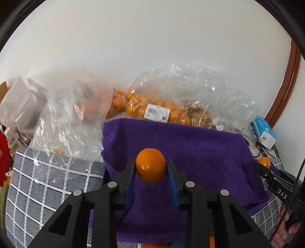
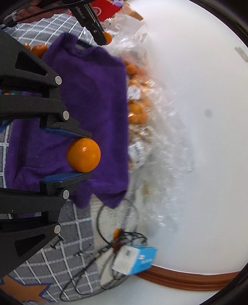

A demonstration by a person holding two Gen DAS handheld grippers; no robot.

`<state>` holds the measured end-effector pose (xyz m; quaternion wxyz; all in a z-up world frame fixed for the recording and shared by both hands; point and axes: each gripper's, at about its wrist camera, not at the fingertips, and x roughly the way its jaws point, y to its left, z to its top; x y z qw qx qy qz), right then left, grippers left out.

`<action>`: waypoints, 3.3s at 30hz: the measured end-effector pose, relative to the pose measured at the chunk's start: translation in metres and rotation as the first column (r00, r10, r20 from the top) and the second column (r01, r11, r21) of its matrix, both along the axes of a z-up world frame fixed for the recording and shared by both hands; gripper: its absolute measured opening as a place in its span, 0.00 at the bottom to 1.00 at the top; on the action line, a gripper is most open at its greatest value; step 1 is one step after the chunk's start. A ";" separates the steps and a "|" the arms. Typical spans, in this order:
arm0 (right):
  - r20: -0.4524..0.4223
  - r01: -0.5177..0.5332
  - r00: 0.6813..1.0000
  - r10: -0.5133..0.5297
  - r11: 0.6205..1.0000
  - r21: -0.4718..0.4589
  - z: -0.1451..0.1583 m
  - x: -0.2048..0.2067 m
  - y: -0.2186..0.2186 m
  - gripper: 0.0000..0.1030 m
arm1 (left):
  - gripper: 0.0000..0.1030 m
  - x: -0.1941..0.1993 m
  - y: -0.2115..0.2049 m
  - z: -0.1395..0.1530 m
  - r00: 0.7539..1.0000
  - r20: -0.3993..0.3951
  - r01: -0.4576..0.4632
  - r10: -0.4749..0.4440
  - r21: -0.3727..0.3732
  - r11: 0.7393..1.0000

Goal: Organize fruits
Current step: 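Carry both held oranges over the purple towel and open the right gripper, then open the left gripper over the towel while the right gripper withdraws, then close the right gripper on a large mandarin while the left gripper grasps an orange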

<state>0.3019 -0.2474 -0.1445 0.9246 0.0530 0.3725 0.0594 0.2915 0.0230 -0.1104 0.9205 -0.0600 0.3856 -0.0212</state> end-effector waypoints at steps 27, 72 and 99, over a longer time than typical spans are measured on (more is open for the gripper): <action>-0.075 -0.010 0.997 0.008 1.000 -0.029 -0.043 0.006 0.008 0.40 | 0.30 0.006 -0.019 -0.045 0.995 -0.098 0.039 -0.034 0.051 0.998; 0.000 -0.136 0.991 0.136 0.989 0.054 -0.030 -0.157 0.038 0.55 | 0.50 -0.147 0.051 -0.060 1.000 -0.006 0.003 -0.004 -0.059 0.998; 0.056 -0.115 0.991 0.120 0.989 -0.093 -0.033 -0.163 0.025 0.40 | 0.50 -0.155 0.017 -0.040 0.992 0.027 0.121 -0.120 -0.051 0.991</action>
